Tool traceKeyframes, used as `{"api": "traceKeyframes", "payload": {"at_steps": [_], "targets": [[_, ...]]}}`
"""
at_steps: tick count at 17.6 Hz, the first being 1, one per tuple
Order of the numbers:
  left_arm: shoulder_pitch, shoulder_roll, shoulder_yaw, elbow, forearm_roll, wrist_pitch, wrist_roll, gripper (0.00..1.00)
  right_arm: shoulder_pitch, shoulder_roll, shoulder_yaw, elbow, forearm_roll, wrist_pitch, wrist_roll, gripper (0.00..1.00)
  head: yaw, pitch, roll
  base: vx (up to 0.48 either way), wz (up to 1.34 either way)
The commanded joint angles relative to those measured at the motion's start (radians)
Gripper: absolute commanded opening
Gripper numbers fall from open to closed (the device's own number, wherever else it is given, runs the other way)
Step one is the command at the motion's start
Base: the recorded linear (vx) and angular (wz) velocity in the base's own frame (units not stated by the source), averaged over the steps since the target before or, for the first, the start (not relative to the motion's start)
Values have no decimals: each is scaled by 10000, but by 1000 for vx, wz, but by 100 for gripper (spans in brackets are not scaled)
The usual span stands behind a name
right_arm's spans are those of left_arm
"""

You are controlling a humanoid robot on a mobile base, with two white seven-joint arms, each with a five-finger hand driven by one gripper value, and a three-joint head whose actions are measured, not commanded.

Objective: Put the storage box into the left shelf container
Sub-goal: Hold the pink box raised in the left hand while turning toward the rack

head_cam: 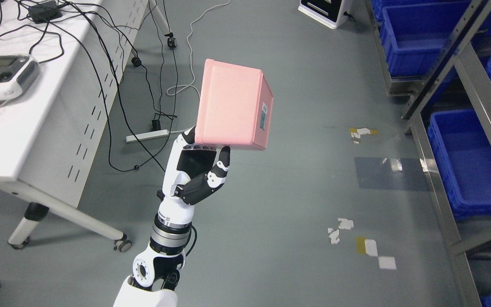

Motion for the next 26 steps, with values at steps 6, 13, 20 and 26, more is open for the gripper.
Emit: {"api": "traceKeyframes", "payload": {"at_steps": [6,13,20,26], "targets": [[489,173,-153,-105,0,-46,-441,2,94,-175,-46,-174,15,-3,-3,100,0,0,0,571,41],[627,173,-153,-105,0,-61,-441,3,94,-175,-46,-174,15,-3,-3,100,0,0,0,577,-127],[1789,173,-383,-89,0,-199,-1006,3,94,-175,-46,-174,15,-3,-3,100,0,0,0,496,-787],[4213,472,-246,2,0,-992,-2356,3,94,-175,-46,-174,15,-3,-3,100,0,0,0,295,-1137]]}}
